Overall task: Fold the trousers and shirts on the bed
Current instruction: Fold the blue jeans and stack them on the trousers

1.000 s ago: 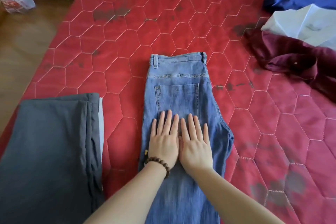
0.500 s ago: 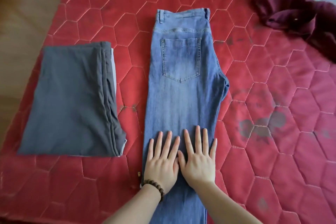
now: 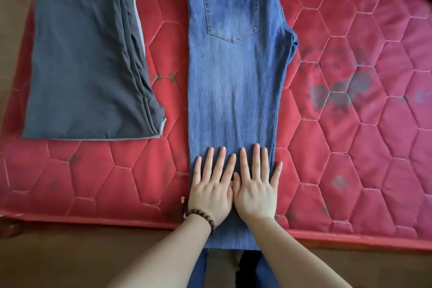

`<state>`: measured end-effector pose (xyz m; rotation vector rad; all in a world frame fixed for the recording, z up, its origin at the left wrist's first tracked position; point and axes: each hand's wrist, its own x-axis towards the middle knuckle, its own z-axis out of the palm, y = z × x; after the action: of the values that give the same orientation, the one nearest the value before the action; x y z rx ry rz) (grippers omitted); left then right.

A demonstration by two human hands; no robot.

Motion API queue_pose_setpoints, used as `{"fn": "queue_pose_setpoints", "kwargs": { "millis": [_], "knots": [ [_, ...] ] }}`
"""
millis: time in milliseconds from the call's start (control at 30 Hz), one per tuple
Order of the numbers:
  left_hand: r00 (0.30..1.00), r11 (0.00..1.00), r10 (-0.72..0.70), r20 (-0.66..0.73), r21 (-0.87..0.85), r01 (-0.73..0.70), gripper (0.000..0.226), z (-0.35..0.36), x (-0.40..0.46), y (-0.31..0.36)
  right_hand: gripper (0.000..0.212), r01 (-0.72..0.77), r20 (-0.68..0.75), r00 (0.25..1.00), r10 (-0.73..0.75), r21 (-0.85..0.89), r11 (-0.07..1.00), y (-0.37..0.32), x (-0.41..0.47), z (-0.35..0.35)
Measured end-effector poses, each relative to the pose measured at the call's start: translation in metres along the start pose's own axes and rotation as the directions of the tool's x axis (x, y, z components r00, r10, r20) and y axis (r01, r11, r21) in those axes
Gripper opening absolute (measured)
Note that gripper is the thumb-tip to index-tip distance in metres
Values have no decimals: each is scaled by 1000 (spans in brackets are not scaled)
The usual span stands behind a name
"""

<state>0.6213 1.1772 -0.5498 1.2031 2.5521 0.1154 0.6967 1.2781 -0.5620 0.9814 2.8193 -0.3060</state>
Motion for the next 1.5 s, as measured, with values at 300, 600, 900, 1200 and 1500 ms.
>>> {"fn": "queue_pose_setpoints", "kwargs": {
  "millis": [300, 600, 900, 1200, 1500],
  "knots": [
    [999, 999, -51, -14, 4, 51, 60, 28, -73, 18, 60, 59, 9, 998, -59, 6, 998, 6, -78, 17],
    [990, 989, -137, 33, -46, 139, 62, 47, -152, 52, 60, 159, 77, 984, -158, -10, 987, 26, -150, 17],
    [992, 977, -125, -19, -175, 120, 62, 15, -162, 32, 70, 92, 42, 995, -95, 53, 994, 32, -171, -7],
    [848, 627, -518, 112, -625, 466, 56, -6, -135, 24, 49, -576, 290, 810, 509, 239, 782, 14, -134, -36],
    [800, 440, -518, 303, -708, 552, 13, -19, -133, 23, 20, -579, 402, 815, 417, 595, 558, 24, -136, -46]
  ]
}}
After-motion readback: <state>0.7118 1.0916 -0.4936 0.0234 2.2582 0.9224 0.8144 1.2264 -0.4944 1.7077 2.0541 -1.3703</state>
